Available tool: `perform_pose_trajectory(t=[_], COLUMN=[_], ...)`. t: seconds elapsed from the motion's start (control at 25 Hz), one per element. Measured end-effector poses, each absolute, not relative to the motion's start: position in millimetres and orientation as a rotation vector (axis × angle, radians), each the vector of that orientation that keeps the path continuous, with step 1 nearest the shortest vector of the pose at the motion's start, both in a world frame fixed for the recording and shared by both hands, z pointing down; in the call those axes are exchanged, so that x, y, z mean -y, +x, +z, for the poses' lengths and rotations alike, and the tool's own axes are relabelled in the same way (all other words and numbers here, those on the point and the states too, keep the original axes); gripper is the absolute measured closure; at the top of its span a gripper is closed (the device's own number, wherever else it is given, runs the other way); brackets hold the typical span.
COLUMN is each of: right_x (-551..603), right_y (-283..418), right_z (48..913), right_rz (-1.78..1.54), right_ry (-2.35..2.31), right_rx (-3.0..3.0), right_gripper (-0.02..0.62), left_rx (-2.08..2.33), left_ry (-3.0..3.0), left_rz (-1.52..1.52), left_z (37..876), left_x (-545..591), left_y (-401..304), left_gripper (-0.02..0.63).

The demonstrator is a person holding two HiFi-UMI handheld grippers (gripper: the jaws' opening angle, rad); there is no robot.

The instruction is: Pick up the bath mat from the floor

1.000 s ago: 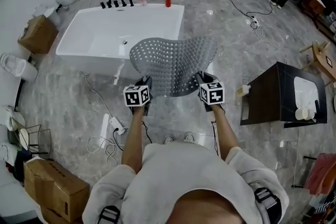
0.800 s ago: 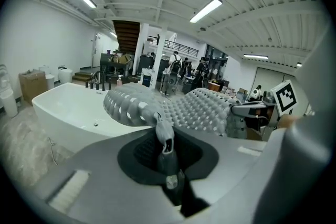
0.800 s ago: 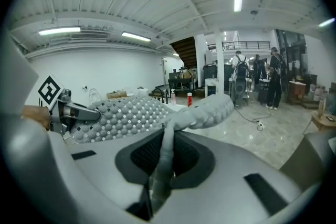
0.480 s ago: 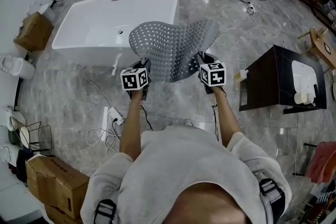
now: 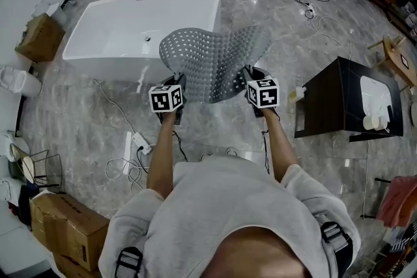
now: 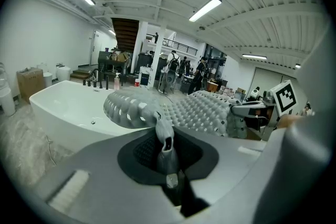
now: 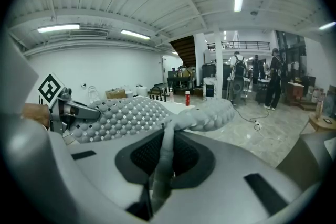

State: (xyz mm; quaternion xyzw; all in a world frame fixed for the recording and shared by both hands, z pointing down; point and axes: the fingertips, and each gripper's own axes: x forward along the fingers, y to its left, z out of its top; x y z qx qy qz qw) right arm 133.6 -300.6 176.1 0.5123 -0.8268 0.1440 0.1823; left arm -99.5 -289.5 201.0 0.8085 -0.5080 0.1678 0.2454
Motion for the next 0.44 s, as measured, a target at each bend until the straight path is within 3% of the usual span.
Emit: perform_pose_trajectory(t=[0.44], right_x=[301.0], right_y=[130.0], right_z=[180.3], right_rz=[0.412], right_ry=[1.445], right_rx=[2.331], right_gripper=[0.555], left_rx=[1.38], left_ry=[2.199], left_rz=[0.468], left_z=[208.1], left_x=[288.8], left_y=[-103.9], left_gripper=[0.561])
